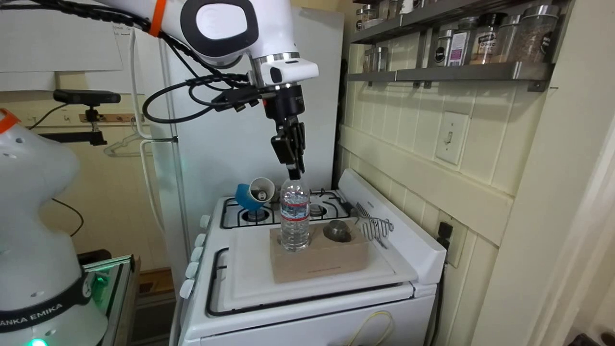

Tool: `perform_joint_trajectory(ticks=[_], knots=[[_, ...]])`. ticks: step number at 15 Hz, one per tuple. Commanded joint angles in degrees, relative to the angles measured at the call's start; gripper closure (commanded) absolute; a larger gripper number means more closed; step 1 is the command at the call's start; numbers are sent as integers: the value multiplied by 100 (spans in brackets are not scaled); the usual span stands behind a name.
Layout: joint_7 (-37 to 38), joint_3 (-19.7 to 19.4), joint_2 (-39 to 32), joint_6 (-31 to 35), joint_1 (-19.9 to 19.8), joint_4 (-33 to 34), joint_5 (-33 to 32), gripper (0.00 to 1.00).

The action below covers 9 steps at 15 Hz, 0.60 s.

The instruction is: Move the clear bottle to the empty hole of the wooden object

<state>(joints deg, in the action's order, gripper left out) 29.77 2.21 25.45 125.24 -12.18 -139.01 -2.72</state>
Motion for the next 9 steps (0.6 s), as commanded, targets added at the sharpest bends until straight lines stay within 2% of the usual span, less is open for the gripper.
perform_joint_trajectory(ticks=[1, 5, 6, 7, 9], knots=[[209, 80, -103, 76, 18, 8, -117, 92], [267, 88, -156, 65, 24, -1, -124, 92], [285, 85, -152, 55, 27, -5, -117, 44], [294, 77, -132, 48, 34, -6, -100, 43], [310, 74, -91, 2, 35, 26, -106, 29]])
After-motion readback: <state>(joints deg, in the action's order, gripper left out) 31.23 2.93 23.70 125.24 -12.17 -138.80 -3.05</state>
